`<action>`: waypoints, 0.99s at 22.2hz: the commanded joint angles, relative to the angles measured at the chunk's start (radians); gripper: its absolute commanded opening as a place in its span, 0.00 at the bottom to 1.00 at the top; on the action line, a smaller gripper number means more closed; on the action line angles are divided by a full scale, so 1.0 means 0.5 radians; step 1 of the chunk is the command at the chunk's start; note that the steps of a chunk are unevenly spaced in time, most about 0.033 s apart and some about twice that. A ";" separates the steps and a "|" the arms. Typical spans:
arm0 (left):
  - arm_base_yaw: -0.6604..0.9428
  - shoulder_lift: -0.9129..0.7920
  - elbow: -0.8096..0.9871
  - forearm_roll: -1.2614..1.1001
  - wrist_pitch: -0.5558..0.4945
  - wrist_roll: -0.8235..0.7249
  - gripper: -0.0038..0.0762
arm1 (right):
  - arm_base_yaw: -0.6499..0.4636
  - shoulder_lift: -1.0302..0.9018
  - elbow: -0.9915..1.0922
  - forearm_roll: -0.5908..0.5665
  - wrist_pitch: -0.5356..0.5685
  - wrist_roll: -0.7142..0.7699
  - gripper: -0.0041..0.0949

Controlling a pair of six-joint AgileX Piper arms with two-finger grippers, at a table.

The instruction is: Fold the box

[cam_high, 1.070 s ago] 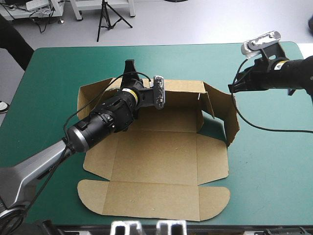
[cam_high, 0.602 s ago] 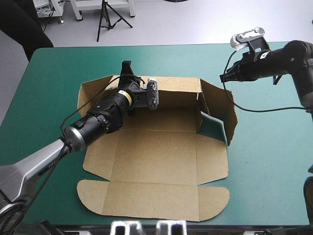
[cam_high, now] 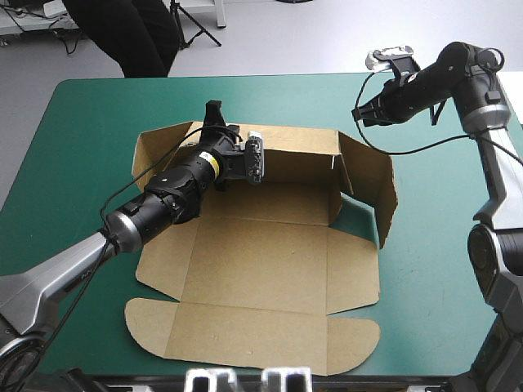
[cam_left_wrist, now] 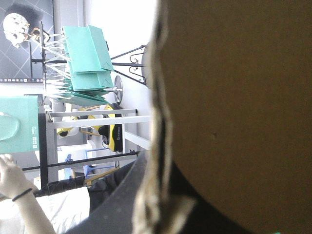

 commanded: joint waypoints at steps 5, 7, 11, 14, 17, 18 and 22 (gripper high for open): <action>0.001 -0.085 -0.055 0.208 -0.023 -0.189 0.04 | -0.013 -0.174 0.374 0.178 0.048 -0.115 0.02; 0.001 -0.085 -0.055 0.208 -0.016 -0.185 0.04 | -0.013 -0.260 0.494 0.191 0.051 -0.149 0.02; 0.001 -0.085 -0.055 0.208 -0.004 -0.198 0.04 | -0.013 -0.465 0.702 0.370 0.051 -0.259 0.02; 0.001 -0.085 -0.055 0.205 -0.004 -0.209 0.04 | -0.013 -0.510 0.872 0.474 0.047 -0.379 0.02; 0.001 -0.085 -0.055 0.205 -0.004 -0.223 0.04 | -0.013 -0.515 0.968 0.550 0.047 -0.505 0.02; 0.001 -0.085 -0.055 0.205 -0.004 -0.223 0.04 | -0.013 -0.519 0.993 0.561 0.044 -0.563 0.02; 0.001 -0.085 -0.055 0.208 -0.004 -0.223 0.04 | -0.013 -0.597 1.102 0.700 -0.143 -0.846 0.03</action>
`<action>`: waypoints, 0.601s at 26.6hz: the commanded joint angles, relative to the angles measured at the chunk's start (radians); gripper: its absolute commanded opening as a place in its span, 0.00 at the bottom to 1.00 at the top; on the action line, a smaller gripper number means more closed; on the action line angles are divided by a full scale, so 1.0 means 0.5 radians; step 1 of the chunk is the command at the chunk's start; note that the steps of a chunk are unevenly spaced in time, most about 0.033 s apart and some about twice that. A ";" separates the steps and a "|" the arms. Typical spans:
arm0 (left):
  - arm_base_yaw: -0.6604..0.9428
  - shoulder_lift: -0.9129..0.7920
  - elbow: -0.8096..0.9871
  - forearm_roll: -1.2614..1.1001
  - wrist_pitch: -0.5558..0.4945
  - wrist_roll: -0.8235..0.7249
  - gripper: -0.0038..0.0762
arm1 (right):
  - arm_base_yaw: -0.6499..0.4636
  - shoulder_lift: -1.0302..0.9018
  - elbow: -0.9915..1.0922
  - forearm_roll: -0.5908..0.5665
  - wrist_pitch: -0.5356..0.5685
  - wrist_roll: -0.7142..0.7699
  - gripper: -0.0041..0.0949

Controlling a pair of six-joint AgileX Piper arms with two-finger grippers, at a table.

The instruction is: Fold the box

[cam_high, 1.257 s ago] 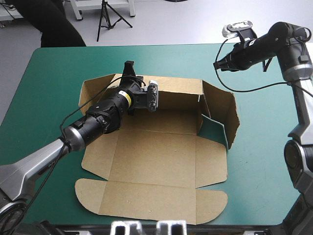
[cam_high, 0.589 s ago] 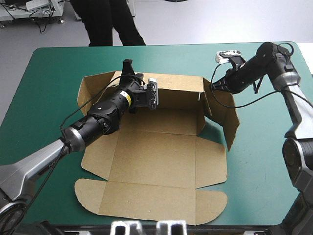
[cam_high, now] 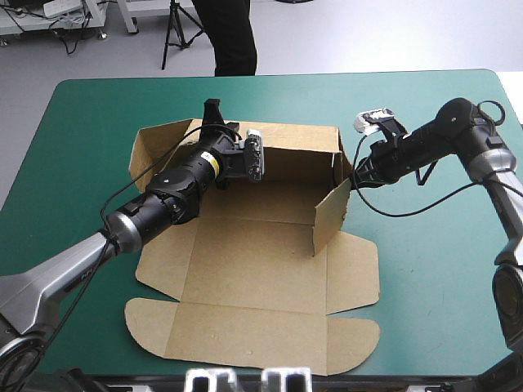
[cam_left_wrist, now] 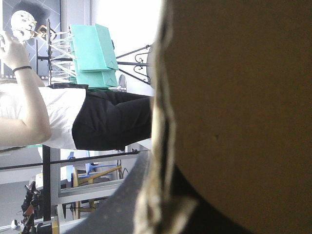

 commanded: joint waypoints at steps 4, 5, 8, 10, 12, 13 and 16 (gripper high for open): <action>0.001 -0.085 -0.061 0.050 -0.010 -0.032 0.04 | -0.013 -0.291 0.238 0.340 -0.388 -0.466 0.02; 0.001 -0.085 -0.061 0.050 -0.010 -0.032 0.04 | -0.013 -0.322 0.289 0.355 -0.431 -0.521 0.02; 0.001 -0.085 -0.061 0.050 -0.010 -0.032 0.04 | -0.013 -0.413 0.486 0.454 -0.650 -0.786 0.03; 0.001 -0.085 -0.061 0.050 -0.010 0.019 0.04 | -0.013 -0.485 0.661 0.608 -0.822 -1.017 0.03; 0.001 -0.085 -0.061 0.050 -0.010 0.088 0.04 | -0.013 -0.574 0.842 0.850 -0.989 -1.342 0.02; 0.001 -0.085 -0.061 0.050 -0.010 0.112 0.04 | -0.013 -0.647 0.987 1.042 -1.107 -1.609 0.02; 0.001 -0.085 -0.061 0.025 -0.005 0.112 0.04 | -0.013 -0.719 1.164 1.135 -1.198 -1.759 0.03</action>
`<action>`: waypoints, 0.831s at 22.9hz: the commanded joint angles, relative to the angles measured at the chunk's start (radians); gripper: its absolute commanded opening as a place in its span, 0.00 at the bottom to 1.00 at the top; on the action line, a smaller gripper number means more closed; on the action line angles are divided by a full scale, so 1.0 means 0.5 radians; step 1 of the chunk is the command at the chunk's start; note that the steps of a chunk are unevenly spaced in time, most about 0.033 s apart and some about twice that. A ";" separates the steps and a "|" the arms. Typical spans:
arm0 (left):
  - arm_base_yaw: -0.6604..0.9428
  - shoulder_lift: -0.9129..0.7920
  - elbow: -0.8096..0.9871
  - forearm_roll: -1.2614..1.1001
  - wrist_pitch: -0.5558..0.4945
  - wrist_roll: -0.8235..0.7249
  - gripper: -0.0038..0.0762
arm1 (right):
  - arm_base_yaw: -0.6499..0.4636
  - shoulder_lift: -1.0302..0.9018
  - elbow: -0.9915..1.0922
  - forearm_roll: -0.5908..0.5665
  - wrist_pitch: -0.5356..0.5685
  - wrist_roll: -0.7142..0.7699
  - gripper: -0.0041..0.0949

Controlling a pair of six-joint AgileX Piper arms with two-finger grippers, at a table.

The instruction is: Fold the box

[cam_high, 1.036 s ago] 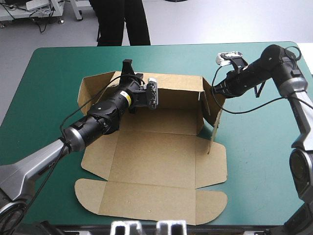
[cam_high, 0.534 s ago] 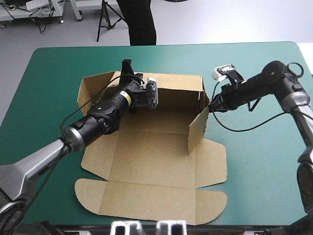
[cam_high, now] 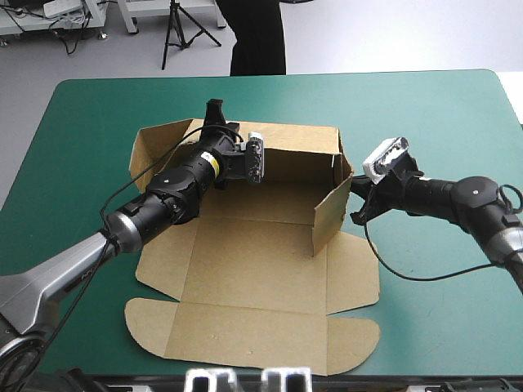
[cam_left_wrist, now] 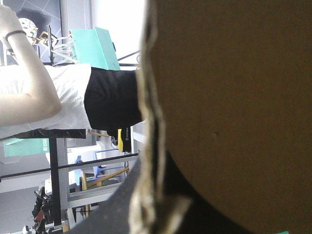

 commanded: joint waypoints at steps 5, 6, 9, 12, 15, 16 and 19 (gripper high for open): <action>0.001 -0.085 -0.061 0.023 -0.005 0.021 0.04 | -0.013 -0.092 0.038 0.102 0.191 -0.230 0.41; 0.001 -0.085 -0.061 0.023 -0.005 0.021 0.04 | -0.013 -0.095 0.037 0.129 0.195 -0.240 0.64; -0.003 -0.085 -0.061 0.023 0.009 0.021 0.04 | -0.013 -0.095 0.037 0.120 0.267 -0.236 0.84; -0.059 -0.085 -0.061 0.023 0.053 0.021 0.04 | -0.013 -0.092 0.037 0.150 0.271 -0.280 0.84; -0.144 -0.058 -0.061 0.023 0.084 0.021 0.05 | -0.005 -0.092 0.037 0.297 0.249 -0.425 0.84; -0.157 -0.045 -0.061 0.023 0.097 0.021 0.05 | 0.014 -0.092 0.037 0.322 0.244 -0.425 0.84; -0.182 0.003 -0.061 0.023 0.183 0.021 0.05 | 0.119 -0.092 0.037 0.319 0.165 -0.421 0.84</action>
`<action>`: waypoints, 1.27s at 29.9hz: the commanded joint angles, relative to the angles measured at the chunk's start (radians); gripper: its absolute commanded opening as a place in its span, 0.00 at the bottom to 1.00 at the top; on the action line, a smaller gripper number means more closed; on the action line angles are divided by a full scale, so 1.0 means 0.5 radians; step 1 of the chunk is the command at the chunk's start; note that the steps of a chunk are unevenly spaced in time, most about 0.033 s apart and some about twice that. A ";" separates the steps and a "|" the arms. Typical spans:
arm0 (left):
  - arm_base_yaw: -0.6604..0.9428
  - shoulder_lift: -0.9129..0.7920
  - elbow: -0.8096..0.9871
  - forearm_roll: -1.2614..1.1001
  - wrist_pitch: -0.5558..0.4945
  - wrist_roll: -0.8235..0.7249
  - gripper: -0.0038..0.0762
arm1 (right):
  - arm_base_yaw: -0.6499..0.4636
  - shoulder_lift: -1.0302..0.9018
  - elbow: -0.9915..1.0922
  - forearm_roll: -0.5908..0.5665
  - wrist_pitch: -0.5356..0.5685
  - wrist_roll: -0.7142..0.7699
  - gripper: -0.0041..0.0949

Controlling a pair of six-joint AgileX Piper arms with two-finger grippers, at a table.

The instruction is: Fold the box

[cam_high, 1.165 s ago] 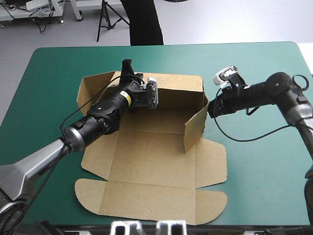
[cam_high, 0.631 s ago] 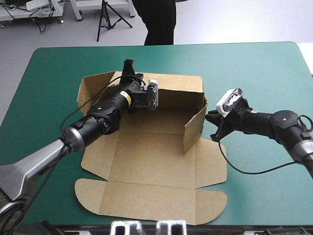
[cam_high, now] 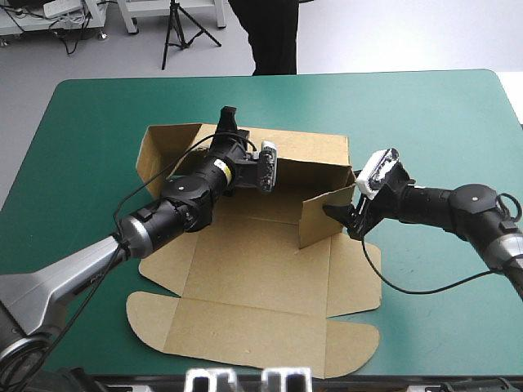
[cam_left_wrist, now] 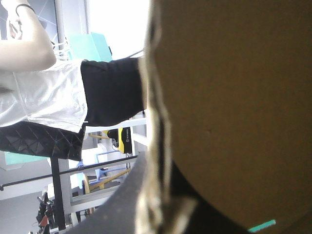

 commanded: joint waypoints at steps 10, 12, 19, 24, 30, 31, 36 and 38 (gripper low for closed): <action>-0.031 -0.008 -0.061 -0.206 0.266 -0.023 0.05 | 0.411 -0.062 -0.049 0.132 -0.739 0.173 0.79; -0.031 -0.008 -0.061 -0.256 0.308 -0.026 0.05 | 0.411 -0.062 -0.049 0.132 -0.818 0.185 0.76; -0.056 -0.079 -0.061 -0.296 0.193 -0.080 0.05 | 0.411 -0.062 -0.049 0.132 -0.883 0.274 0.61; -0.109 -0.148 -0.061 -0.319 0.019 -0.077 0.05 | 0.411 -0.062 -0.049 0.127 -0.728 0.274 0.34; -0.143 -0.180 -0.061 -0.486 -0.013 -0.077 0.17 | 0.411 -0.062 -0.049 0.127 -0.752 0.305 0.02; -0.154 -0.190 -0.061 -0.518 -0.009 -0.077 0.23 | 0.411 -0.062 -0.049 0.127 -0.791 0.326 0.02; -0.285 -0.301 -0.061 -0.605 0.009 -0.077 0.64 | 0.407 -0.062 -0.113 0.116 -0.988 0.379 0.02; -0.345 -0.351 -0.061 -0.618 0.053 -0.077 0.73 | 0.407 -0.062 -0.161 0.041 -1.027 0.434 0.02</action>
